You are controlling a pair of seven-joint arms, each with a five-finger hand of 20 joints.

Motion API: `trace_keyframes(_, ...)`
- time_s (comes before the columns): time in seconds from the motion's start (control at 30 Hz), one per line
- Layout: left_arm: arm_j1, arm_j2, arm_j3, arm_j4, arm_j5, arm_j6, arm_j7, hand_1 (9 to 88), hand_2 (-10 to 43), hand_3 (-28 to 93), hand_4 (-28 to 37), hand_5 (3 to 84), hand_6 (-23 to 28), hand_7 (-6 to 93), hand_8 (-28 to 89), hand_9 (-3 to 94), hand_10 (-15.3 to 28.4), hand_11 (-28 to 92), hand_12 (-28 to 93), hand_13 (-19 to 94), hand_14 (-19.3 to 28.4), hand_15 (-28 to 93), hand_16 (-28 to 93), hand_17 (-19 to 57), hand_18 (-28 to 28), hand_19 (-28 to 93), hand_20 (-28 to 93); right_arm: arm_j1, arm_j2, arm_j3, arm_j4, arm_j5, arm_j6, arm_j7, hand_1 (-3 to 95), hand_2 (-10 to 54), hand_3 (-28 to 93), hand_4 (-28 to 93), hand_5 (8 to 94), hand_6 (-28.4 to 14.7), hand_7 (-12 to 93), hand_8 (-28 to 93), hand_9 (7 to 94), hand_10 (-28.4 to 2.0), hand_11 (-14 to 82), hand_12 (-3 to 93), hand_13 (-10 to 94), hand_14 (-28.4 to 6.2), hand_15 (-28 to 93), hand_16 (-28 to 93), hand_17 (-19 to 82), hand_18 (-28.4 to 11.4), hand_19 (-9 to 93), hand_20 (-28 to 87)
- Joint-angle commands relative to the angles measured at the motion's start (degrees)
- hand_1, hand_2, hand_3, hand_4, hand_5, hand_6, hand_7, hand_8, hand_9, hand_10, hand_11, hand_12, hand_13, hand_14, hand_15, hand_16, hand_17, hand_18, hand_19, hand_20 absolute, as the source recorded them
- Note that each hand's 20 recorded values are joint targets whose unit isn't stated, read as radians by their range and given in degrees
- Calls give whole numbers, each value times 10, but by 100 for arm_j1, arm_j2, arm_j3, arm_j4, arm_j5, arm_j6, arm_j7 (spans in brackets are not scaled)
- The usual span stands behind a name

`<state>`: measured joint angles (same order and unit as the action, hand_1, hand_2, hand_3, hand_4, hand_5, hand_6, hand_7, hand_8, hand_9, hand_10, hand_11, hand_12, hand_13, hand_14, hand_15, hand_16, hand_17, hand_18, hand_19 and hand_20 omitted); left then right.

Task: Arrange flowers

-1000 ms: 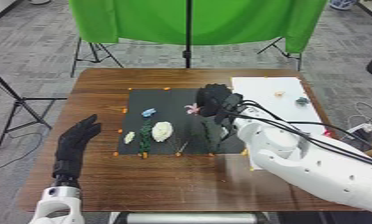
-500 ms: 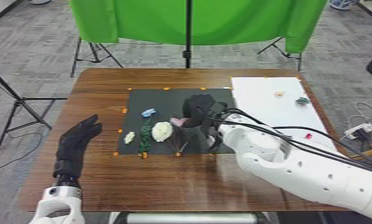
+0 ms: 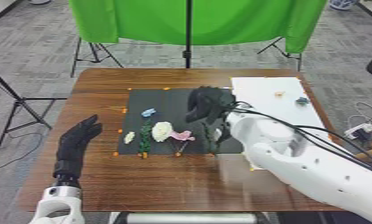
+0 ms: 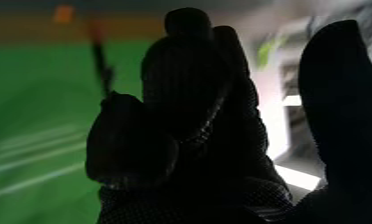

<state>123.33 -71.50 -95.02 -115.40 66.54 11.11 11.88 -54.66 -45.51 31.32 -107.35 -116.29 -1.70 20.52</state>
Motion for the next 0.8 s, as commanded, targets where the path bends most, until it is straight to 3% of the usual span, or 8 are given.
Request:
trace_keyframes(0.03, 100, -29, -42, 0, 13, -21, -70, 187, 68, 647, -283, 447, 51, 88, -53, 434, 130, 173, 149, 306, 168, 222, 28, 6, 143, 90, 196, -390, 728, 1556, 637, -290, 198, 1420, 348, -95, 639, -171, 610, -17, 116, -73, 661, -151, 124, 187, 853, -52, 548, 341, 584, -129, 932, 514)
trace_keyframes(0.37, 76, -12, -45, -1, 31, -24, -100, 188, 66, 648, -283, 448, 51, 88, -53, 434, 130, 173, 149, 306, 168, 220, 27, 6, 143, 90, 196, -643, 881, 1899, 1839, -120, -701, 2118, 337, -95, 647, -172, 414, -20, 53, -55, 398, -197, 37, 146, 819, -64, 543, 295, 558, -131, 921, 424)
trace_keyframes(0.53, 35, -6, -21, 9, 39, -42, -109, 188, 67, 647, -283, 449, 51, 89, -53, 434, 131, 173, 149, 305, 168, 219, 28, 6, 143, 90, 196, -689, 794, 1762, 2231, -60, -724, 2217, 337, -95, 647, -175, 391, -16, 52, -51, 379, -200, 34, 144, 817, -64, 546, 285, 557, -132, 921, 415)
trace_keyframes(0.8, 47, -28, -6, 11, 25, 6, -99, 189, 68, 647, -283, 448, 51, 88, -53, 434, 131, 174, 149, 305, 168, 220, 28, 6, 143, 90, 196, -762, 706, 1543, 2623, -33, -51, 1919, 370, -95, 661, -196, 411, 3, 88, -64, 432, -186, 50, 154, 837, -52, 552, 269, 580, -120, 928, 394)
